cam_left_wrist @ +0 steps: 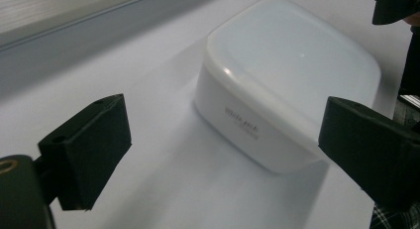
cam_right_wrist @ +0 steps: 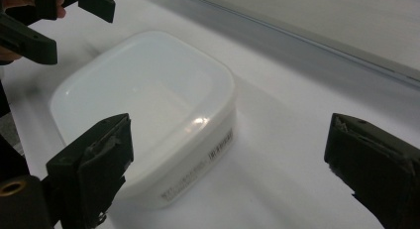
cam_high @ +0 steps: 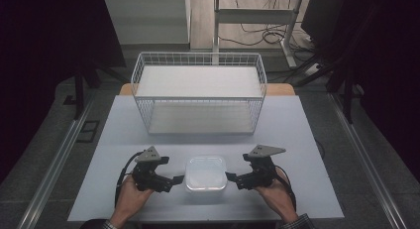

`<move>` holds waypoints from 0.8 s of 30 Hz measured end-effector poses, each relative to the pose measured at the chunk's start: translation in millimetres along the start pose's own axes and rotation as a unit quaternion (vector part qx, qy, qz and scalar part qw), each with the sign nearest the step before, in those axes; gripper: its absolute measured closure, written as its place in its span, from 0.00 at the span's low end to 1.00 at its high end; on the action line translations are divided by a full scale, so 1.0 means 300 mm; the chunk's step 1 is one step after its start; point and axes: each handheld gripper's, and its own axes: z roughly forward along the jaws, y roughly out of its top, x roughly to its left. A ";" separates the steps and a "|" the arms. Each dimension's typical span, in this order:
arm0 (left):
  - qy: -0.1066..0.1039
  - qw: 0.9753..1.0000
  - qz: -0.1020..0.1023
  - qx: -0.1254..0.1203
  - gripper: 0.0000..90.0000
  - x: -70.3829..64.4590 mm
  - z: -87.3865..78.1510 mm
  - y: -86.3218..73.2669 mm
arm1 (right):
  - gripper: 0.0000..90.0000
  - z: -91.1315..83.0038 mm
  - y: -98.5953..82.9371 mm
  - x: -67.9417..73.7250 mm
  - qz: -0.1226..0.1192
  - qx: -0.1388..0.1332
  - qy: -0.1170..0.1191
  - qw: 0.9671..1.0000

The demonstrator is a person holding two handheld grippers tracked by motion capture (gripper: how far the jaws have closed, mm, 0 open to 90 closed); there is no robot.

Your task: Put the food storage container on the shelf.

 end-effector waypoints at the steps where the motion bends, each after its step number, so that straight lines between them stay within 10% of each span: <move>1: 0.002 1.000 0.002 0.005 0.05 -0.006 0.004 0.010 | 0.05 0.003 0.008 0.003 0.000 0.002 -0.001 1.000; 7: -0.007 1.000 0.019 0.021 0.02 -0.044 0.028 0.047 | 0.01 0.032 0.047 0.025 0.008 0.008 -0.028 1.000; 24: -0.048 0.997 0.001 0.058 0.09 -0.059 0.117 0.045 | 0.09 0.128 0.023 0.060 0.036 0.082 0.048 0.995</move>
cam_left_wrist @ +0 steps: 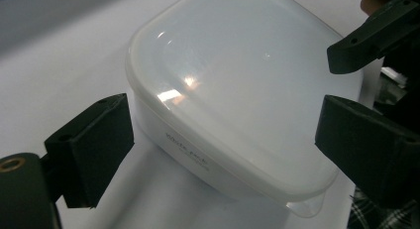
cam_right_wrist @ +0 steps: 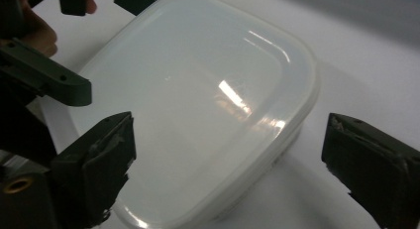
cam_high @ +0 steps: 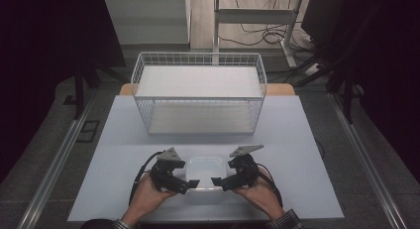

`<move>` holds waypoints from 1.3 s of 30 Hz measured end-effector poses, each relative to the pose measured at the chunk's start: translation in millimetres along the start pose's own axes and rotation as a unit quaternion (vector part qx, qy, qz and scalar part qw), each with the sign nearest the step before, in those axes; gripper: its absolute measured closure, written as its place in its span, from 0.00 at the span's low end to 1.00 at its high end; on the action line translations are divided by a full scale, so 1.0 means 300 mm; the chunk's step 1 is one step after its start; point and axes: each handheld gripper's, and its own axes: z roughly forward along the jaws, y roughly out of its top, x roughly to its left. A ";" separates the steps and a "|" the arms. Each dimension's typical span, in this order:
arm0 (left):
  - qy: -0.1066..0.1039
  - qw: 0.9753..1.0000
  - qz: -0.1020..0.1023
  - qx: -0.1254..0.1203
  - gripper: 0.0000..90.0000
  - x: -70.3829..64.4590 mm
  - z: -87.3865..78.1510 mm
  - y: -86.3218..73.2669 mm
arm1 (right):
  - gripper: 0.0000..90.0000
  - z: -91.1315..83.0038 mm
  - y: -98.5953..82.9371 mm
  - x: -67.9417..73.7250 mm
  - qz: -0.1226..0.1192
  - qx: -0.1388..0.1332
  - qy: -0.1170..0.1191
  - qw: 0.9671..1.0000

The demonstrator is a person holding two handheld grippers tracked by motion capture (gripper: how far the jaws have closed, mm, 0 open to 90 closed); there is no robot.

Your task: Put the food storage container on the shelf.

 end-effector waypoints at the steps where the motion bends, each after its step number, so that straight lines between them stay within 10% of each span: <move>1: -0.010 1.000 -0.007 0.000 0.10 0.002 -0.001 -0.003 | 0.11 -0.001 -0.001 -0.001 0.002 0.001 0.005 1.000; 6: -0.030 0.999 -0.027 0.006 0.19 -0.014 -0.015 -0.026 | 0.18 -0.010 -0.022 -0.005 0.031 0.018 0.044 0.998; 15: -0.009 0.998 -0.045 -0.038 0.64 -0.031 -0.077 -0.050 | 0.66 -0.104 -0.041 0.010 0.053 -0.030 0.005 0.998; 26: 0.009 0.994 -0.083 -0.067 0.82 -0.031 -0.095 -0.046 | 0.83 -0.132 -0.056 0.027 0.090 -0.082 -0.011 0.993; 39: 0.031 0.992 -0.081 -0.086 0.88 -0.008 -0.111 -0.012 | 0.87 -0.132 -0.016 0.022 0.068 -0.107 -0.033 0.991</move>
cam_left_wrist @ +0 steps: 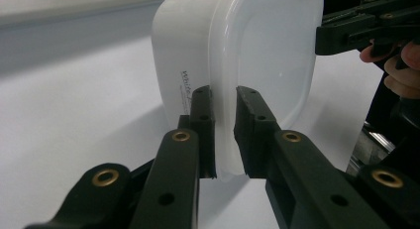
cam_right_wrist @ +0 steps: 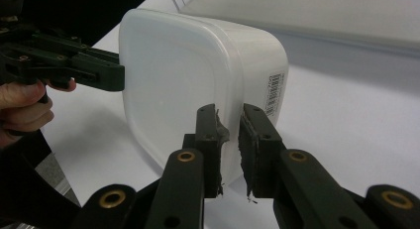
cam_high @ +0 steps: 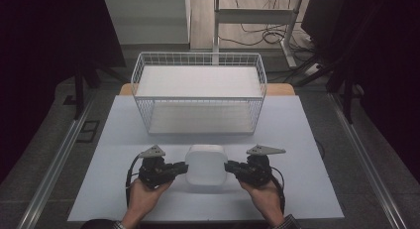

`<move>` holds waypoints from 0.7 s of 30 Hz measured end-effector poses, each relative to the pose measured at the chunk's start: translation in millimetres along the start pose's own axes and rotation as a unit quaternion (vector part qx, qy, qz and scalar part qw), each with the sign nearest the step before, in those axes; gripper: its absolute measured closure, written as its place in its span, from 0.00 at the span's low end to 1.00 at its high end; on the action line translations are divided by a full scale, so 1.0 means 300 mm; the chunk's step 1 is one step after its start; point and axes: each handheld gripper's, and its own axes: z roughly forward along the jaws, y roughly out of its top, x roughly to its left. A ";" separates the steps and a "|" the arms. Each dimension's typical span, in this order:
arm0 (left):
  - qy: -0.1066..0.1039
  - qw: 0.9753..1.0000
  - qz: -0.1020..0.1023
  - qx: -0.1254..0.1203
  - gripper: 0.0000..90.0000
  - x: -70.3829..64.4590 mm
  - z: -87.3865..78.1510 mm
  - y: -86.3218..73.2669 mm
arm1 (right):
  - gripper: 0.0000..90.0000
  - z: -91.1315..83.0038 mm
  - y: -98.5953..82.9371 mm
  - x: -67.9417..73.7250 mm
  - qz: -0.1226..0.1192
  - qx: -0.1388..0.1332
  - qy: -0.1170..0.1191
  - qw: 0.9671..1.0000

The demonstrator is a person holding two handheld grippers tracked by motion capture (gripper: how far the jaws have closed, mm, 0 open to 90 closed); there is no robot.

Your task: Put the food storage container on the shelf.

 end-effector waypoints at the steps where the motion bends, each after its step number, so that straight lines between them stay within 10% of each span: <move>1: 0.001 1.000 0.001 -0.002 0.88 -0.001 -0.003 0.006 | 0.87 -0.001 0.007 0.000 -0.003 -0.002 0.002 1.000; 21: 0.028 0.998 0.036 -0.038 0.88 -0.008 -0.106 0.202 | 0.87 -0.037 0.223 0.027 -0.048 -0.047 0.007 0.998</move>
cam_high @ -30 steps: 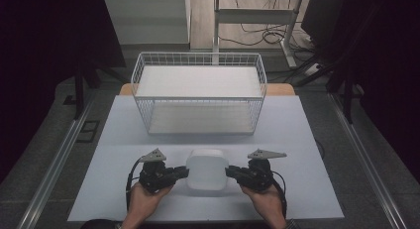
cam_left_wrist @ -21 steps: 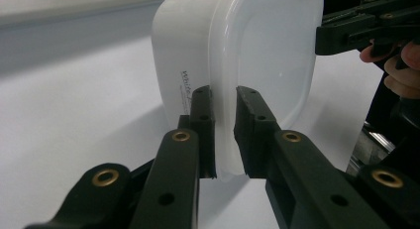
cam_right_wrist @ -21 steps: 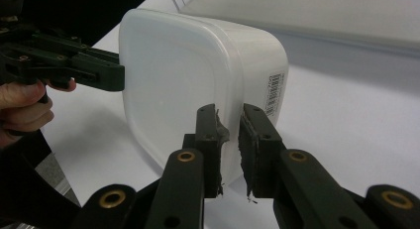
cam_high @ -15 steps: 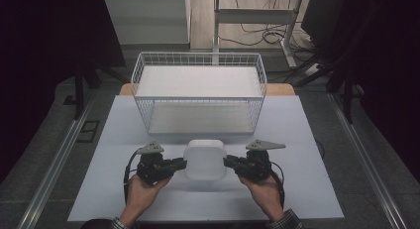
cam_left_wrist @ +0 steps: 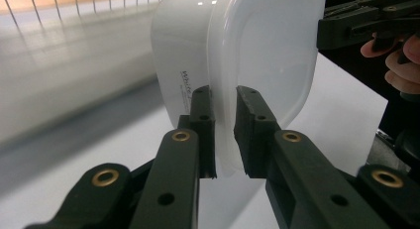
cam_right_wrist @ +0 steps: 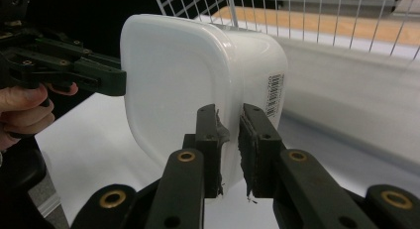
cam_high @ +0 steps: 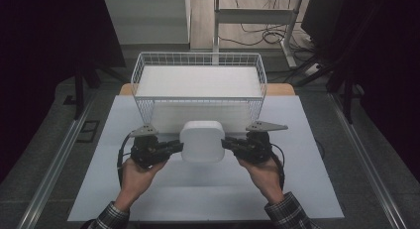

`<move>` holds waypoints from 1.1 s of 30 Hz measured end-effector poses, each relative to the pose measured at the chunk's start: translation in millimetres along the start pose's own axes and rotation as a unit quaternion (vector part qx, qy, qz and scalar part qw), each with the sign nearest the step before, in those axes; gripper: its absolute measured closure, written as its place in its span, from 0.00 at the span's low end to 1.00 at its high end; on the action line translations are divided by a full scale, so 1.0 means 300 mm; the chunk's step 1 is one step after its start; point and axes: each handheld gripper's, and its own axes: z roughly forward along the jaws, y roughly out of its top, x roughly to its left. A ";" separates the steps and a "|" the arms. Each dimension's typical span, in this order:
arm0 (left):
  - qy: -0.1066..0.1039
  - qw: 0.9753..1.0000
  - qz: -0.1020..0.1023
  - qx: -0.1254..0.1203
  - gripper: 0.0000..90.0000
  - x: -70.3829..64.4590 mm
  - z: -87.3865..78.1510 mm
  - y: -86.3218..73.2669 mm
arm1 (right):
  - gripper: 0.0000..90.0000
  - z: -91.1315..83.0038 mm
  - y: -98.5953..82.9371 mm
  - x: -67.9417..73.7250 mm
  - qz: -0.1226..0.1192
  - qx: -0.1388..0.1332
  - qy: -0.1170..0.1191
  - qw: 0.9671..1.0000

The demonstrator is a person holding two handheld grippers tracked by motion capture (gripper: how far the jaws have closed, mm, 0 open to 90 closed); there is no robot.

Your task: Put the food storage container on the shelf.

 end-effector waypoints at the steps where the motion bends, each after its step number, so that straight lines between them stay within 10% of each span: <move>1: 0.001 1.000 0.002 -0.001 0.88 0.000 -0.004 0.012 | 0.87 -0.002 0.012 -0.001 -0.001 -0.002 0.000 1.000; 33: 0.026 0.998 0.030 -0.046 0.88 0.060 -0.106 0.406 | 0.87 -0.016 0.415 -0.027 -0.026 -0.057 -0.014 0.998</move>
